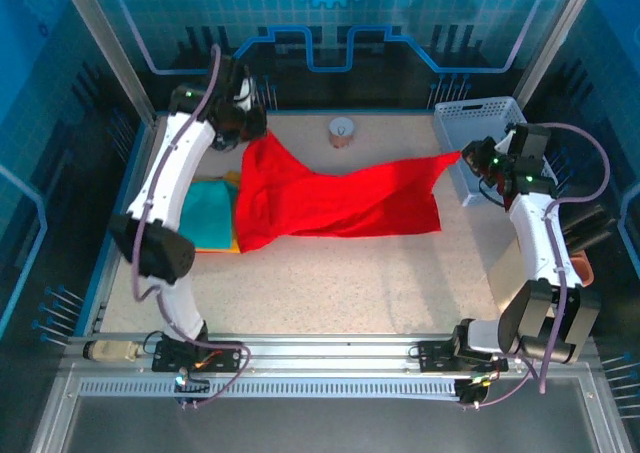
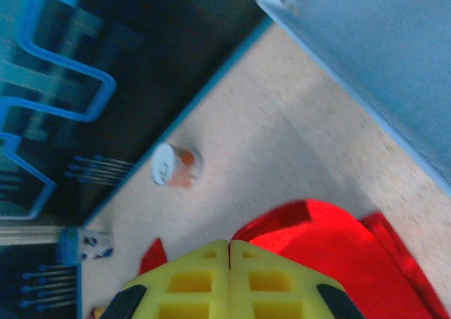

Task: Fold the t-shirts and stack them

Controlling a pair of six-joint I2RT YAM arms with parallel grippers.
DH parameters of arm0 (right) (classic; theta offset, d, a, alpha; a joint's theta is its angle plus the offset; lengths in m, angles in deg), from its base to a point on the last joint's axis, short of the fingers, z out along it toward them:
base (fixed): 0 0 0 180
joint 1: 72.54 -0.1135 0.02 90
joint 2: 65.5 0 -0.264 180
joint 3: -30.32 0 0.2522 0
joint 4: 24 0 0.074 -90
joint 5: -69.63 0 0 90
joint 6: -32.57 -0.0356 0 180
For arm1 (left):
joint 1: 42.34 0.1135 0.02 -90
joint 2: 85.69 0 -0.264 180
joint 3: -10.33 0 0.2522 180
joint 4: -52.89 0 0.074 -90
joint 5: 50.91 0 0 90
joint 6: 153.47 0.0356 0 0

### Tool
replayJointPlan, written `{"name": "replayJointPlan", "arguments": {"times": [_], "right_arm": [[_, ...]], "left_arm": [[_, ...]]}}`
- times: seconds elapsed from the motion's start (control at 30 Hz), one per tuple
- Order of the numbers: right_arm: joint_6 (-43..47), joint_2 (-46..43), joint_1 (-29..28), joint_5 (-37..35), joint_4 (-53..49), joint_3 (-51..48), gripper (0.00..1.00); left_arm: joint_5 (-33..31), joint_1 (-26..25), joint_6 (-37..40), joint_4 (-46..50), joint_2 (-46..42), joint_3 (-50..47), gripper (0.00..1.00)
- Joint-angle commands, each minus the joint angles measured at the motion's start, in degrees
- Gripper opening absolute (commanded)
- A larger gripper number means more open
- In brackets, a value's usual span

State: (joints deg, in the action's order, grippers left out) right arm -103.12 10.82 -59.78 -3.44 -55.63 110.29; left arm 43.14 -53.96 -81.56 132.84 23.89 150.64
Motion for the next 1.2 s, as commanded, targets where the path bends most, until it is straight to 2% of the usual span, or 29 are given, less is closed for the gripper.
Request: {"name": "replayJointPlan", "arguments": {"times": [0.0, 0.07, 0.1, 0.3, 0.4, 0.53, 0.67, 0.77, 0.97, 1.07, 1.17], "right_arm": [[-0.58, 0.46, -0.18, -0.19, 2.0, 4.27, 0.0], [2.16, -1.39, -0.01, -0.75, -1.9, 3.57, 0.0], [2.97, -2.95, -0.02, -1.56, -3.38, 2.16, 0.0], [7.11, -14.77, 0.07, -0.36, -15.54, -5.58, 0.0], [9.39, -22.26, -0.01, -1.18, -21.57, -7.76, 0.0], [10.01, -26.82, 0.13, -2.09, -25.25, -7.45, 0.0], [10.72, -23.84, 0.21, -1.09, -29.94, -3.81, 0.0], [13.01, -24.57, 0.21, -2.29, -34.67, -5.3, 0.0], [13.6, -31.9, 0.34, -6.08, -43.38, -12.04, 0.0], [11.72, -34.64, 0.34, -5.89, -47.21, -14.58, 0.0], [10.45, -37.53, 0.22, -9.24, -51.61, -15.49, 0.0]], "left_arm": [[6.9, 0.31, 2.38, 11.8, 5.42, 14.24, 0.0], [7.84, 0.04, 2.09, 13.59, 4.96, 15.12, 0.0], [7.2, -0.26, 2.09, 12.75, 2.91, 12.02, 0.0], [5.83, -2.82, -1.19, 0.02, -18.61, -21.64, 0.0], [5.18, -3.52, -2.62, -0.76, -27.22, -30.62, 0.0], [4.37, -3.48, -3.39, 1.19, -32.89, -33.35, 0.0], [5.99, -3.41, -3.51, 6.71, -32.89, -29.69, 0.0], [6.74, -3.5, -4.81, 7.67, -37.76, -36.39, 0.0], [6.77, -3.5, -9.72, 9.61, -49.05, -51.33, 0.0], [6.75, -3.75, -11.75, 12.68, -51.79, -55.02, 0.0], [5.53, -4.2, -13.87, 16.48, -54.79, -56.44, 0.0]]}}
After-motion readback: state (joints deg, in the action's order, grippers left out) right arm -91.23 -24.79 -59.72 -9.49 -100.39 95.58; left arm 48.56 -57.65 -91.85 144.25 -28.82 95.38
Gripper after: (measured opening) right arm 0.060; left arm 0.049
